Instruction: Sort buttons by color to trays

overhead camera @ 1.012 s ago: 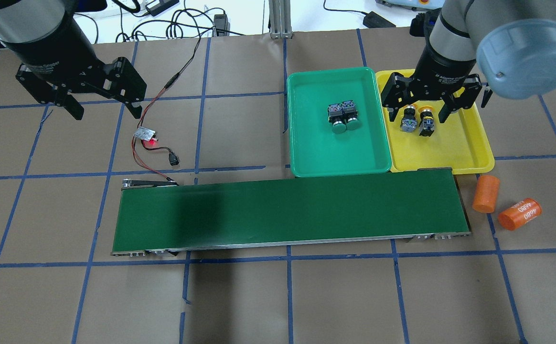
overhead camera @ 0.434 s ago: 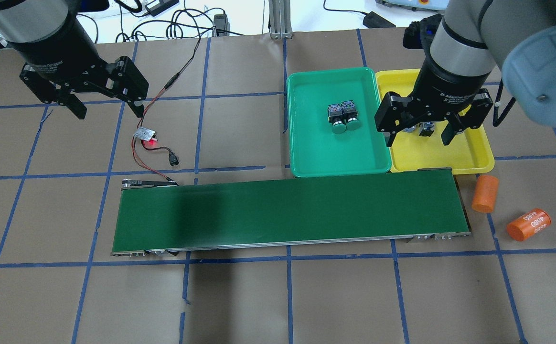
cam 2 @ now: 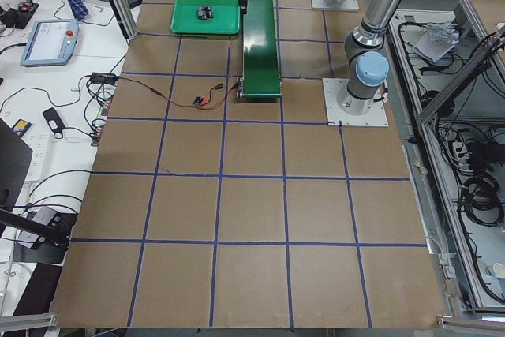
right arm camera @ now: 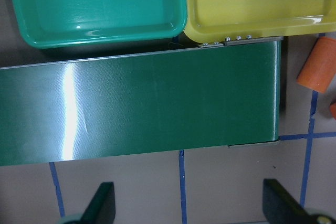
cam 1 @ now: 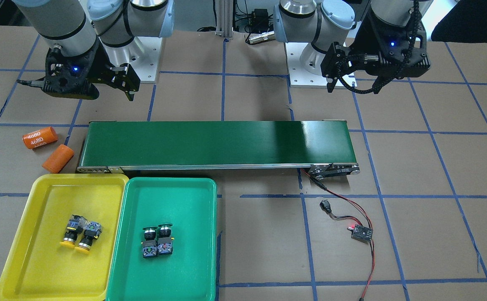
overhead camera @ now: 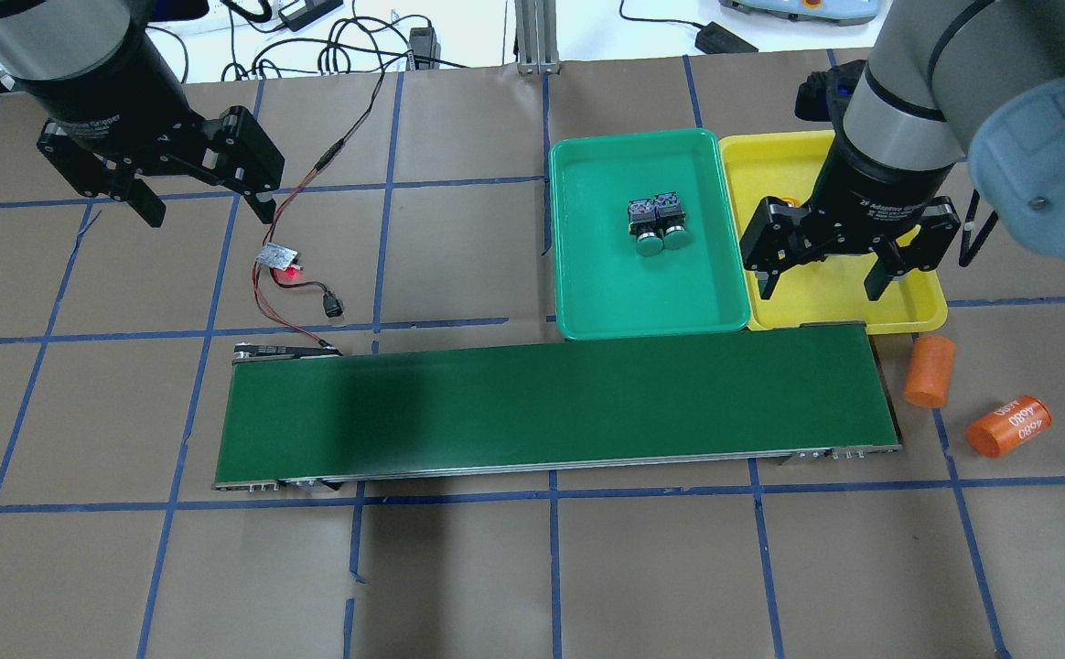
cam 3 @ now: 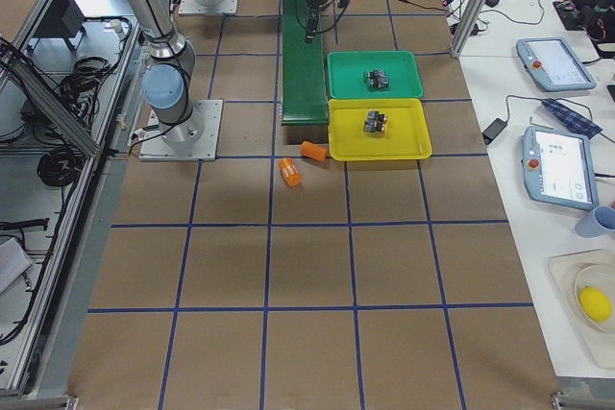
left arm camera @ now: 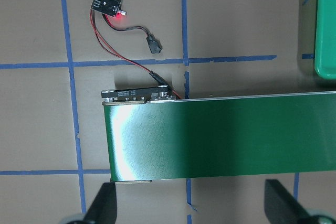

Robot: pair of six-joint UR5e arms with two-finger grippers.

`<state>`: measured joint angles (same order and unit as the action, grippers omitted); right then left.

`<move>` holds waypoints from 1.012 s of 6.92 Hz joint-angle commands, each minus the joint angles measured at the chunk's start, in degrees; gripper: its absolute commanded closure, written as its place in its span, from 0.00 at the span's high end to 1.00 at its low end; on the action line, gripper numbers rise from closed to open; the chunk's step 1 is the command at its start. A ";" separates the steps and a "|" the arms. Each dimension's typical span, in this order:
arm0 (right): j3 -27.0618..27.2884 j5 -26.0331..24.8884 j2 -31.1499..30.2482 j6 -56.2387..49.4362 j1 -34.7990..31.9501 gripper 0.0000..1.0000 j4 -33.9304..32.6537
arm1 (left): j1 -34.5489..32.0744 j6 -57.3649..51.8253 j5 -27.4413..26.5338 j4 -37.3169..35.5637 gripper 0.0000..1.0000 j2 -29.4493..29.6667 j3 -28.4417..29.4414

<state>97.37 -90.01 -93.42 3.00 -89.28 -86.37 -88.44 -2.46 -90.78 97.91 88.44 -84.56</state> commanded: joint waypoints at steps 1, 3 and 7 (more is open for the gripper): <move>-0.07 -0.96 -1.06 0.08 0.07 1.00 -0.03 | -0.06 0.00 -0.01 0.00 1.00 0.07 0.10; -0.60 -0.87 -1.50 0.08 0.24 1.00 0.32 | -0.06 0.00 0.08 0.00 1.00 0.16 0.18; -0.87 -0.87 -1.77 -0.01 0.07 1.00 0.15 | -0.06 0.00 0.08 -0.09 1.00 0.16 0.19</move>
<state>96.42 -90.85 -95.23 3.01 -89.20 -86.05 -88.51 -2.46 -90.74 97.85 88.55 -84.38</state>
